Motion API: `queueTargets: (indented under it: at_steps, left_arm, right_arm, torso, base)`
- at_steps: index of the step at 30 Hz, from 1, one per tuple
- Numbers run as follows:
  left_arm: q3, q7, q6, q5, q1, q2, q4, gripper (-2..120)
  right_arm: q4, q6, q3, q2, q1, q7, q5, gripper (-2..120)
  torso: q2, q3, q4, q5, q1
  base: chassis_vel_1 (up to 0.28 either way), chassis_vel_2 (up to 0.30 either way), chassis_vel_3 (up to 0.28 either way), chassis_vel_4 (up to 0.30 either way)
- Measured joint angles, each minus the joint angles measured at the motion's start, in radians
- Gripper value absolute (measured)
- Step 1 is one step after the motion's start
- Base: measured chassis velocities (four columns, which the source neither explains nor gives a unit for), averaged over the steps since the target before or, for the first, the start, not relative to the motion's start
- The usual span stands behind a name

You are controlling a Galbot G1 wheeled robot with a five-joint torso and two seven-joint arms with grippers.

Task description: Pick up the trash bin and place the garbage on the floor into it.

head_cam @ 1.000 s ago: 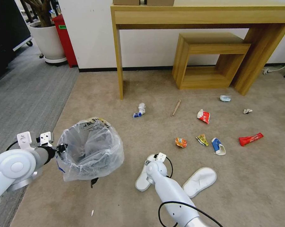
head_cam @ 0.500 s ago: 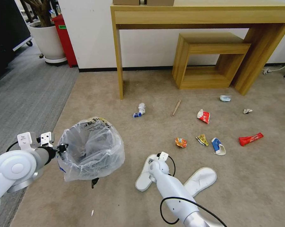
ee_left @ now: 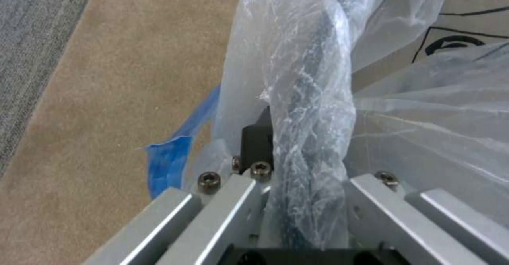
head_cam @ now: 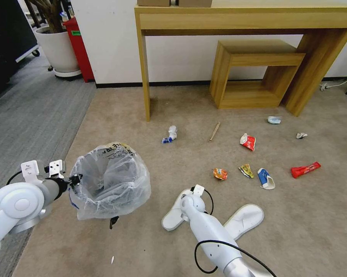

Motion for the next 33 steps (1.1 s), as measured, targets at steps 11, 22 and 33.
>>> queueTargets:
  at_steps: [11, 22, 33]
  left_arm:
    - [0.006, 0.018, -0.002, 0.020, 0.003, -0.002, 0.007, 0]
    - [0.009, 0.027, -0.005, 0.039, 0.012, -0.001, 0.004, 0]
    - [0.009, 0.030, -0.008, 0.039, 0.011, 0.005, -0.002, 0]
  right_arm:
    - [-0.022, 0.012, 0.008, 0.000, 0.010, -0.002, -0.002, 80]
    - [-0.019, 0.013, 0.015, 0.000, 0.002, -0.004, -0.012, 40]
    - [0.016, 0.017, 0.028, 0.000, -0.021, -0.005, -0.012, 1]
  torso:
    - [0.000, 0.000, 0.0000, 0.0000, 0.000]
    - [0.000, 0.000, 0.0000, 0.0000, 0.000]
    - [0.000, 0.000, 0.0000, 0.0001, 0.000]
  base:
    - [0.000, 0.000, 0.000, 0.000]
    - [0.000, 0.000, 0.000, 0.000]
    - [0.000, 0.000, 0.000, 0.000]
